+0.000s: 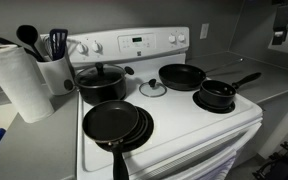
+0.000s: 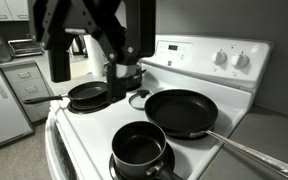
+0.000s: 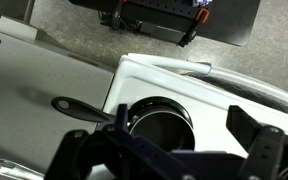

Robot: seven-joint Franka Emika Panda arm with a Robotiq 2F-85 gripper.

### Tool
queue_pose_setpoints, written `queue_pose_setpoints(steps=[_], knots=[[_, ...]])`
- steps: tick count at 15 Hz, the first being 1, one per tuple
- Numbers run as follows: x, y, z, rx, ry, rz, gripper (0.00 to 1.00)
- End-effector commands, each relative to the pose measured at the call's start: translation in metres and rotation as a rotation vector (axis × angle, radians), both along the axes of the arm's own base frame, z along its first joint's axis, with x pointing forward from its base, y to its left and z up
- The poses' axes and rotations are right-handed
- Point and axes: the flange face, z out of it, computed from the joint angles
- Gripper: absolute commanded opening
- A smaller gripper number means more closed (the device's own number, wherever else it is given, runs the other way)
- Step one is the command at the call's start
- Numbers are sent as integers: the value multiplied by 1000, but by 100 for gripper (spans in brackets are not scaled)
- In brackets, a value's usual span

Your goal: Pick the lid on the stove and cover the pot on the bottom right

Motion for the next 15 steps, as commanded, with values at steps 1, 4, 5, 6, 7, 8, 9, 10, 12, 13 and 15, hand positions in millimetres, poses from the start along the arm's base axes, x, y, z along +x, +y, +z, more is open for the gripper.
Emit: queue_pose_setpoints(steps=[1,4,5,6,7,8,9,10,12,13,15], knots=[[9,28,-10,17,6,6,100],[14,62,-16,9,-23,-33,100],[17,75,-19,5,-37,-52,100],[20,86,-21,6,-56,-76,100],[24,99,-25,9,-87,-120,100],[28,110,-27,26,-124,-167,100],[33,123,-33,41,-166,-231,100],[39,133,-39,51,-183,-289,100],[48,143,-48,50,-199,-411,100],[40,139,-36,36,-198,-321,100],[45,146,-45,31,-199,-378,100]])
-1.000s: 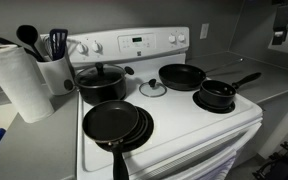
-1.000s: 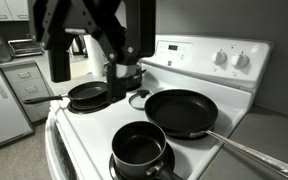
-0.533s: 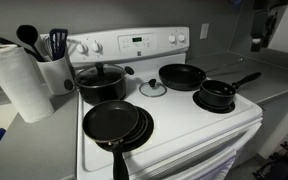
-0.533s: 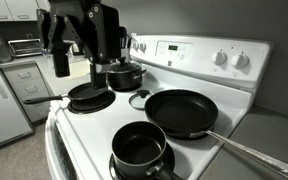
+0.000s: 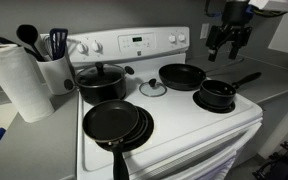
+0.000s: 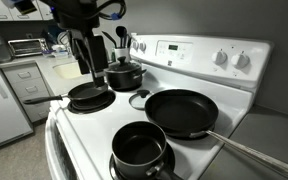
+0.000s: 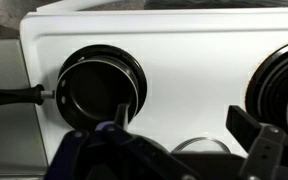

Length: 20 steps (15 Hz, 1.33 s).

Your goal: Pick the lid on the stove and cover the pot on the bottom right

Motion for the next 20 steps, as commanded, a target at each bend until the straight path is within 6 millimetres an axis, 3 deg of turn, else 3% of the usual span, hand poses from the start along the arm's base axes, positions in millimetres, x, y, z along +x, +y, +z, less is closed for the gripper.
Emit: queue_pose_setpoints(steps=[1,3,5,9,13,17,18,20], knots=[[1,0,-1,0,3,-8,100],[2,-2,-1,1,3,-15,100],[1,10,-6,-5,4,-24,100],[13,55,-21,-32,-115,-184,100],[34,92,-53,-79,-241,-384,100],[73,107,-86,-115,-233,-633,100],[45,100,-75,-116,-255,-546,100],[53,101,-84,-115,-240,-563,100]])
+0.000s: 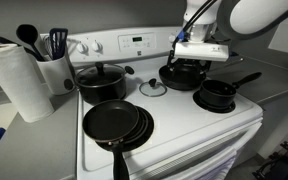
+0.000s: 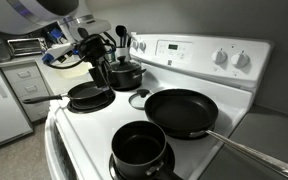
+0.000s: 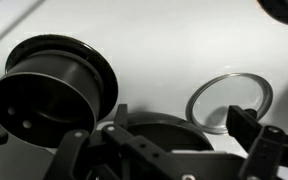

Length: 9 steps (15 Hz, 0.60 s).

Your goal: Pick the lid on the stove and cover the pot on the bottom right

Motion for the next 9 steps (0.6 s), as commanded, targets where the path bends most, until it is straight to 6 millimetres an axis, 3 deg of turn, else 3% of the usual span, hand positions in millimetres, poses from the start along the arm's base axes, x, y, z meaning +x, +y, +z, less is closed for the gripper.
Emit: queue_pose_setpoints(steps=[1,3,6,9], knots=[[0,0,2,0,0,2,100],[-2,1,7,1,-11,6,100],[9,5,-4,5,1,-11,100],[42,7,-24,42,44,-63,100]])
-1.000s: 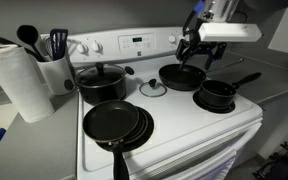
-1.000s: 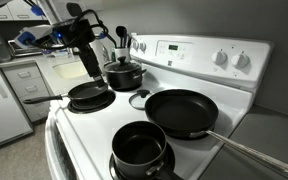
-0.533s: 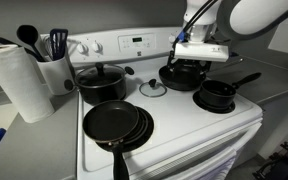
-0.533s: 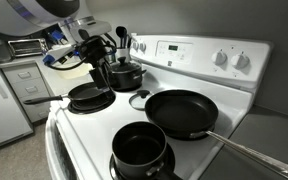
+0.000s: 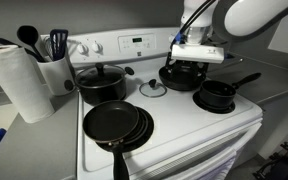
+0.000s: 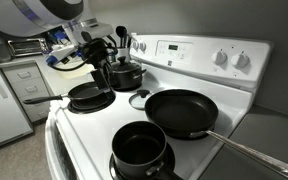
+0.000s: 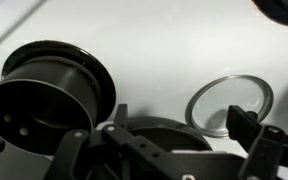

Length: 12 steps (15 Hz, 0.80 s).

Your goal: Pick the lid on the stove and cover the pot on the bottom right

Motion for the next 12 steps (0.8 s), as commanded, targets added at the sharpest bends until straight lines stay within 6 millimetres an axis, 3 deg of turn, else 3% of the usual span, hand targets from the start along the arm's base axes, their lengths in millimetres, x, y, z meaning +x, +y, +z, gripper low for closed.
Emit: queue_pose_setpoints(steps=[1,9,12], knots=[[46,9,-21,31,33,-42,100],[122,34,-27,16,-50,-54,100],[146,30,-23,-37,-138,-215,100]])
